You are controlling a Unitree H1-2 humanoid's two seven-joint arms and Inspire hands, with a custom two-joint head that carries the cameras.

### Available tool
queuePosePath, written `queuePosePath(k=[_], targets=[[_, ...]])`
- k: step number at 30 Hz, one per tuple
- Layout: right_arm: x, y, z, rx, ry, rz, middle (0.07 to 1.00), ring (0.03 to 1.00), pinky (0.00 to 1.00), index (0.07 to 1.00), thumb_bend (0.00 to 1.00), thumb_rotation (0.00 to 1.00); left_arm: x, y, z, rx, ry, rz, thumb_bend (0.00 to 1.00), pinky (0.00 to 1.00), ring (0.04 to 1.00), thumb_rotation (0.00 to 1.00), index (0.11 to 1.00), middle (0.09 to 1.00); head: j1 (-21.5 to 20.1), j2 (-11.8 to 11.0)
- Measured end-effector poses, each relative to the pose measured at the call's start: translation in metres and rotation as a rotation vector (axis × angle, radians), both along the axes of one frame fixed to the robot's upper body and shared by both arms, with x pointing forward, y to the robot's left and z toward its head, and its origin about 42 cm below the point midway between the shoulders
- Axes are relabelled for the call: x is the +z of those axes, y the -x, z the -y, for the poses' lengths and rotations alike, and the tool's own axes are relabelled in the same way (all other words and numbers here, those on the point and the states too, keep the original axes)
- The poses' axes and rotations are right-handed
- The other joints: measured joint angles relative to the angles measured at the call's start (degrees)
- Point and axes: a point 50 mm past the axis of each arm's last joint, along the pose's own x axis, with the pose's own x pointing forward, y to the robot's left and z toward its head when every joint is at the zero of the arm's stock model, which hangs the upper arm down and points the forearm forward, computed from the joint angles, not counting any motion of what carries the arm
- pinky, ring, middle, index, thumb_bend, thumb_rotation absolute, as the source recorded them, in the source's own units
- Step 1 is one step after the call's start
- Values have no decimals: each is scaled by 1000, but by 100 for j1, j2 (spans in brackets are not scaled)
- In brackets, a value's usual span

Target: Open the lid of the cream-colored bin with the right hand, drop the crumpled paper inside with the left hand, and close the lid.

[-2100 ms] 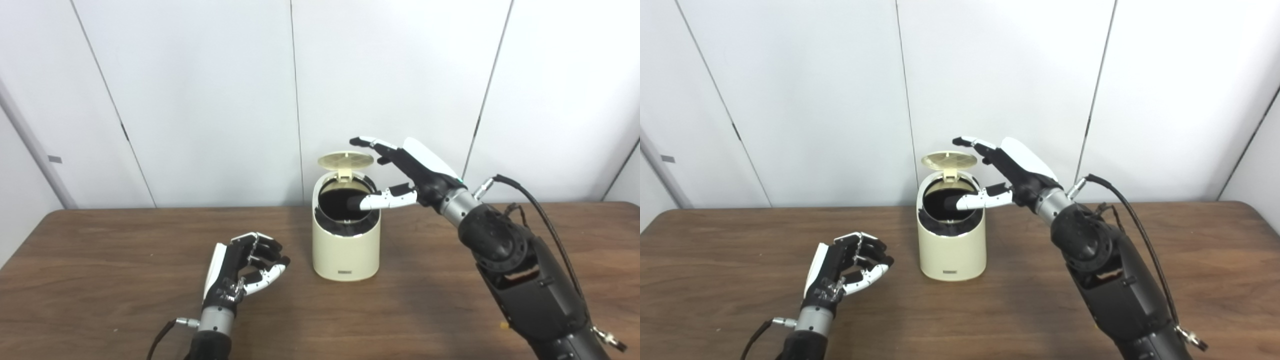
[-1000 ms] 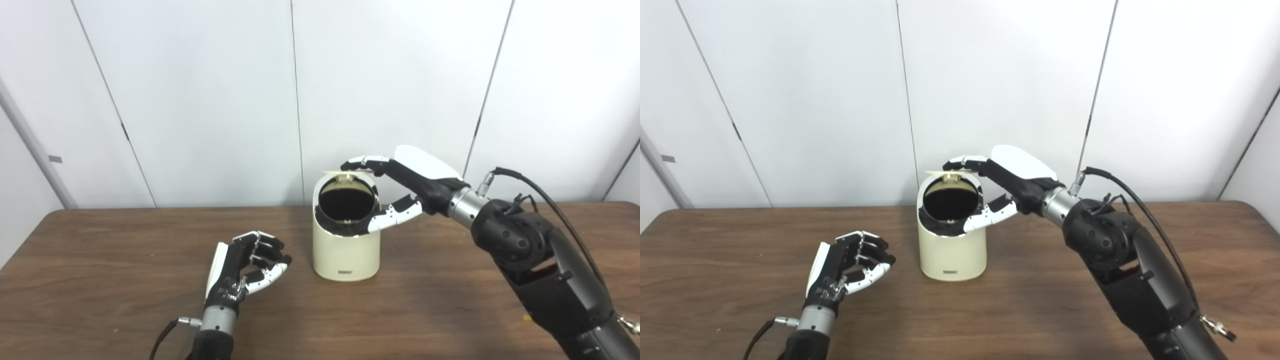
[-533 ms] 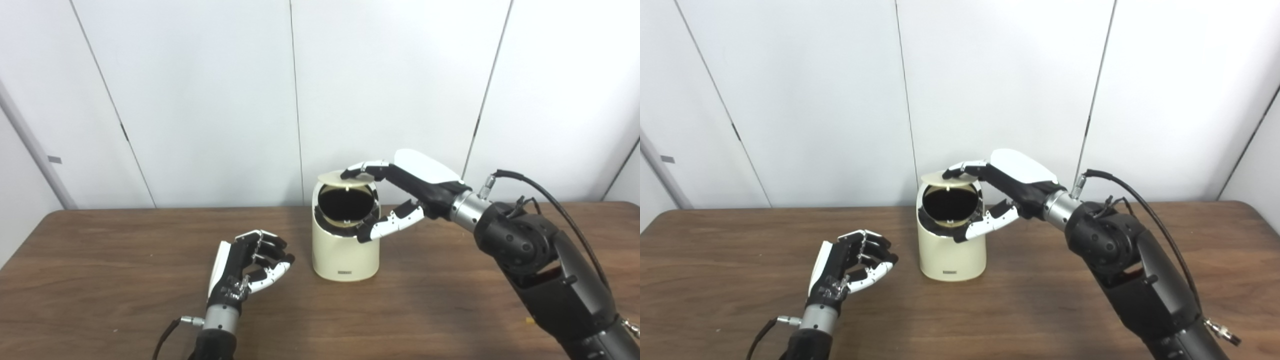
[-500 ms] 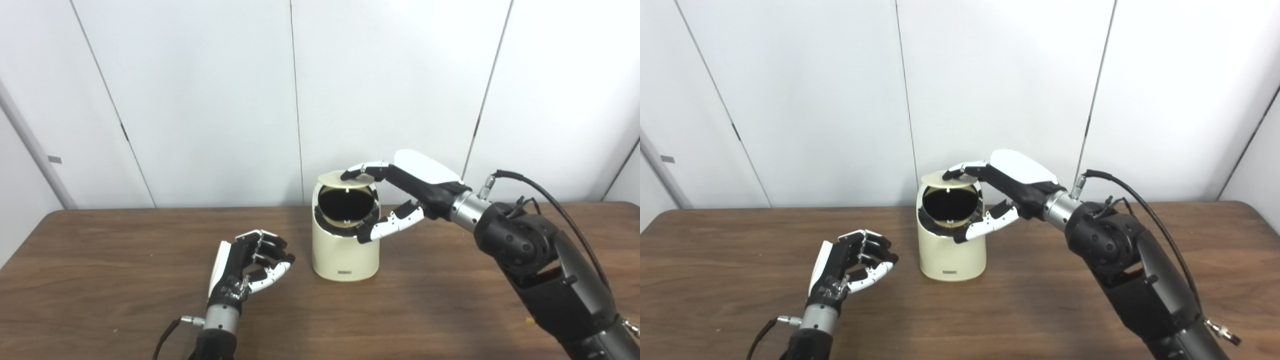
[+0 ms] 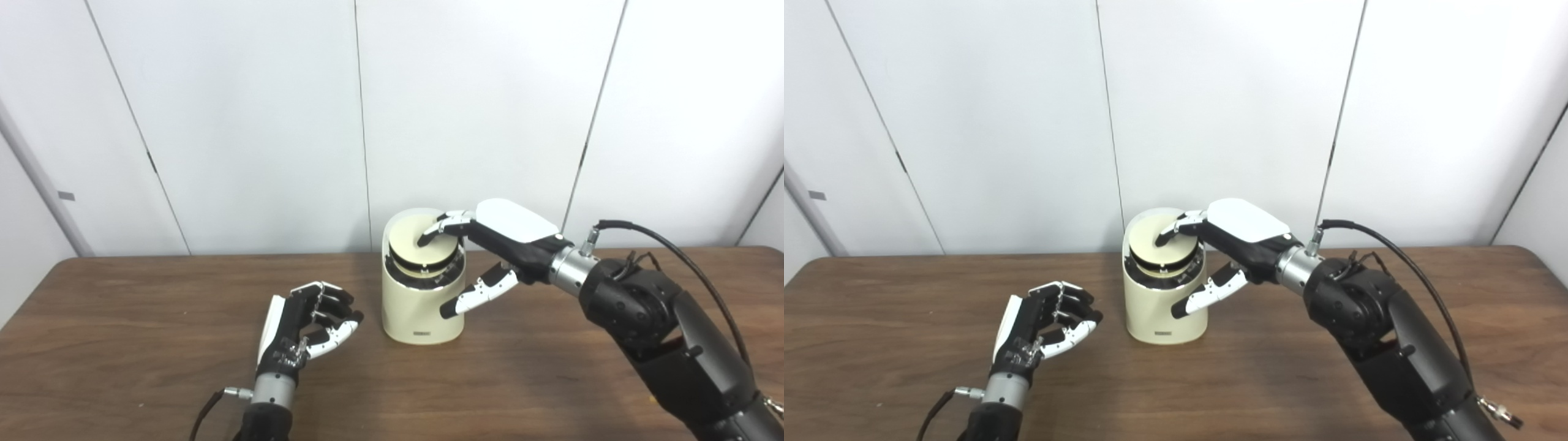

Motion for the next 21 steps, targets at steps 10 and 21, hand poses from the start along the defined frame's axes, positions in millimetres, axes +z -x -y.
queuePosePath(k=[10,21], targets=[[-2,0,-3,1,20,7,827,905,816,765,711,524,2,0,0,3,2,-2,516,467,560,0,508,490,9,53],[-6,0,-7,13,48,34,802,898,805,742,712,540,3,0,0,5,3,-3,516,457,556,0,508,490,44,141]])
